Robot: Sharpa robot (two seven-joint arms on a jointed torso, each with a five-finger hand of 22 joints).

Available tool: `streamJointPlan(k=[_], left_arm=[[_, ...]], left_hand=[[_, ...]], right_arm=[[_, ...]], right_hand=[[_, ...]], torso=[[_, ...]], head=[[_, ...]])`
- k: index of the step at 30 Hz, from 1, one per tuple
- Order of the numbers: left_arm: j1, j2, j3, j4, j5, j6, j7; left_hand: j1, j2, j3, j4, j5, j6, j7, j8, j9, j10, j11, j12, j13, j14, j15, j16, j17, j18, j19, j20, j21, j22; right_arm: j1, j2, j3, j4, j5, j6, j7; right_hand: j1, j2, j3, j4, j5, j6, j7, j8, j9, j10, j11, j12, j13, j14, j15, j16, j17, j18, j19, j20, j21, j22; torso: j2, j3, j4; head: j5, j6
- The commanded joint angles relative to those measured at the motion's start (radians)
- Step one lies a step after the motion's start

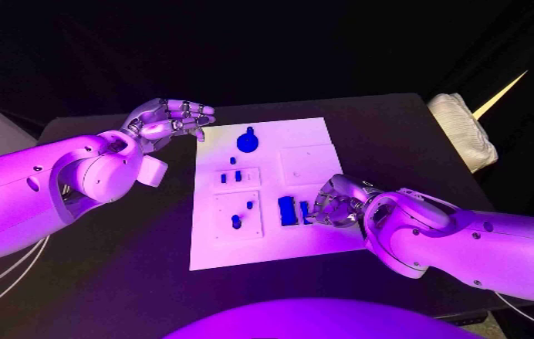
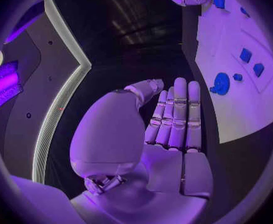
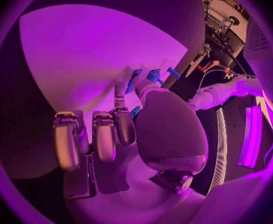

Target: Assemble the parts on the task board

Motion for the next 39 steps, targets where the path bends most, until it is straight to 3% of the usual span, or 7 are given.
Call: streamJointPlan(k=[1,17,26,28,34,38,39], left_arm=[[0.001,0.001,0.001,0.002,0.004,0.016,0.005],[0.0,0.001,0.001,0.0,0.004,0.015,0.006],[0.0,0.008,0.0,-0.013,0.013,0.006,0.021],[-0.002,0.012,0.0,-0.018,0.018,0.007,0.032],[-0.015,0.039,-0.001,-0.049,0.049,0.001,0.094],[-0.025,0.071,-0.001,-0.09,0.09,-0.023,0.136],[-0.027,0.083,-0.001,-0.106,0.103,-0.032,0.147]], left_hand=[[-0.003,0.006,0.003,0.001,0.006,0.002,0.004,0.0,-0.001,-0.006,-0.001,0.005,-0.002,0.001,0.005,-0.004,-0.001,0.013,-0.001,0.0,0.006,0.001],[-0.003,0.007,0.005,0.0,0.006,0.002,0.003,0.0,-0.001,-0.006,-0.001,0.005,-0.002,0.001,0.005,-0.004,-0.001,0.013,-0.001,0.0,0.007,0.001],[-0.005,0.006,0.004,0.0,0.005,0.002,0.003,0.0,-0.001,-0.006,-0.001,0.006,-0.002,0.001,0.005,-0.004,-0.001,0.013,-0.002,0.0,0.007,0.002],[-0.009,0.004,0.002,0.002,0.003,0.002,0.003,0.0,-0.002,-0.006,-0.001,0.006,-0.001,0.002,0.005,-0.003,-0.001,0.013,-0.002,0.001,0.006,0.002],[-0.079,-0.03,-0.056,0.051,0.0,-0.007,-0.003,-0.001,-0.003,-0.009,-0.003,0.016,0.002,0.004,0.009,0.008,0.007,0.014,0.0,0.013,-0.046,-0.035],[-0.086,-0.038,-0.092,0.079,-0.005,-0.009,-0.007,0.004,-0.002,-0.003,-0.007,0.03,0.006,-0.013,0.01,0.008,0.01,0.014,0.016,0.016,-0.098,-0.073],[-0.084,-0.037,-0.096,0.083,-0.005,-0.008,-0.009,0.005,-0.001,0.0,-0.008,0.033,0.006,-0.022,0.011,0.007,0.01,0.013,0.017,0.017,-0.109,-0.081]], right_arm=[[-0.001,-0.001,0.0,-0.005,-0.038,0.034,0.011],[-0.001,-0.004,0.0,-0.009,-0.055,-0.021,0.026],[0.047,-0.046,0.0,-0.035,0.277,-0.091,0.372],[0.067,-0.048,0.0,-0.059,0.387,-0.098,0.459],[0.125,-0.016,0.002,-0.19,0.707,-0.102,0.682],[0.149,0.038,0.007,-0.301,0.889,-0.087,0.787],[0.153,0.057,0.01,-0.335,0.931,-0.08,0.812]], right_hand=[[0.012,-0.002,0.0,-0.004,-0.004,-0.002,-0.005,0.003,-0.001,0.047,-0.007,-0.006,0.169,0.102,-0.006,-0.002,0.248,0.001,0.099,-0.007,0.002,0.253],[0.003,0.001,-0.023,0.018,0.002,0.0,-0.002,0.002,-0.006,0.046,-0.005,-0.009,0.168,0.102,-0.004,-0.002,0.247,0.001,0.099,-0.006,-0.001,0.253],[0.03,0.012,-0.121,0.062,0.01,-0.087,0.036,-0.048,-0.031,0.008,0.028,-0.103,0.127,0.092,0.022,-0.03,0.204,0.021,0.071,0.014,-0.111,0.224],[0.05,0.016,-0.137,0.059,0.06,-0.1,0.042,-0.054,-0.034,-0.009,0.034,-0.139,0.11,0.087,0.027,-0.042,0.188,0.031,0.057,0.02,-0.163,0.21],[0.102,0.03,-0.147,0.05,0.086,-0.131,0.058,-0.066,-0.037,-0.098,0.048,-0.32,0.019,0.052,0.041,-0.116,0.09,0.068,-0.005,0.033,-0.384,0.148],[0.16,0.042,-0.121,0.047,0.08,-0.162,0.077,-0.065,-0.036,-0.341,0.067,-0.76,-0.237,-0.081,0.06,-0.338,-0.155,0.141,-0.169,0.054,-0.884,-0.022],[0.177,0.045,-0.1,0.052,0.074,-0.182,0.088,-0.068,-0.04,-0.37,0.078,-0.816,-0.3,-0.165,0.07,-0.471,-0.282,0.171,-0.256,0.064,-1.127,-0.12]], torso=[[0.0,0.0,-0.0003],[-0.001,-0.0006,-0.0005],[-0.011,-0.0038,-0.0054],[-0.017,-0.0055,-0.0068],[-0.043,-0.0169,-0.007],[-0.059,-0.0219,-0.007],[-0.062,-0.0225,-0.0068]], head=[[0.0,-0.001],[0.0,-0.001],[0.003,0.015],[0.003,0.016],[0.01,0.041],[0.018,0.068],[0.021,0.084]])
